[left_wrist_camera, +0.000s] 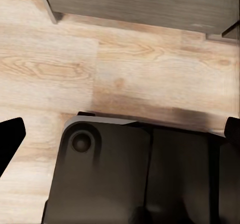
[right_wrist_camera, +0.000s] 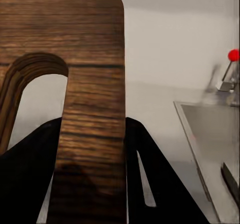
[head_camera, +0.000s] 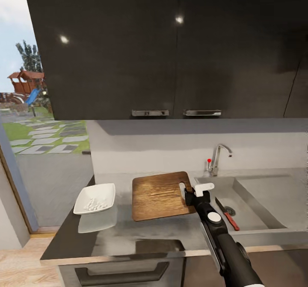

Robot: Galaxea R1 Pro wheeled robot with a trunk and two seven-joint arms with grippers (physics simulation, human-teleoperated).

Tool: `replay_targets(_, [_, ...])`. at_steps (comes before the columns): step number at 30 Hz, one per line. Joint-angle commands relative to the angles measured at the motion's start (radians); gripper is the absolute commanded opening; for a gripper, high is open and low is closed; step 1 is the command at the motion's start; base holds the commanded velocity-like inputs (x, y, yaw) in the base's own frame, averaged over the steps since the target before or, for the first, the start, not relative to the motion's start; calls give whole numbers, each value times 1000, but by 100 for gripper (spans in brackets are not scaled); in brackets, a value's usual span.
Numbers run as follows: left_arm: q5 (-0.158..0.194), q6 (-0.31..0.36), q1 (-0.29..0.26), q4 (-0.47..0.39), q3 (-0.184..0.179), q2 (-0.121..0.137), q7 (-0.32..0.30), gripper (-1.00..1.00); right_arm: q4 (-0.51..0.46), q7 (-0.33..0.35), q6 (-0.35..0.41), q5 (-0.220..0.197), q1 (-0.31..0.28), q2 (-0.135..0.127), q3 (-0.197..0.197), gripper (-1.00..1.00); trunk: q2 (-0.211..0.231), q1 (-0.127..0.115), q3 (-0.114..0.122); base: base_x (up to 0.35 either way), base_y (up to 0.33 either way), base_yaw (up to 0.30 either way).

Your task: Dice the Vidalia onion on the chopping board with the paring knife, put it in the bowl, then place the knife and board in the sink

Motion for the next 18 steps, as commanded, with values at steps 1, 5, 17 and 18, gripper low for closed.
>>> replay_targets(1, [9,-2,1,-1,-3,1,4,100,-1,-2,7,10,0,0,1,-100,-1,0,0,0,-304,0])
replay_targets(5, [9,-2,1,-1,-3,1,4,100,-1,-2,7,10,0,0,1,-100,-1,0,0,0,-304,0])
replay_targets(17, [9,-2,1,-1,-3,0,4,100,-1,-2,6,10,0,1,3,-100,-1,0,0,0,-304,0])
replay_targets(18, [9,-2,1,-1,-3,0,4,100,-1,-2,7,10,0,1,3,-100,-1,0,0,0,-304,0])
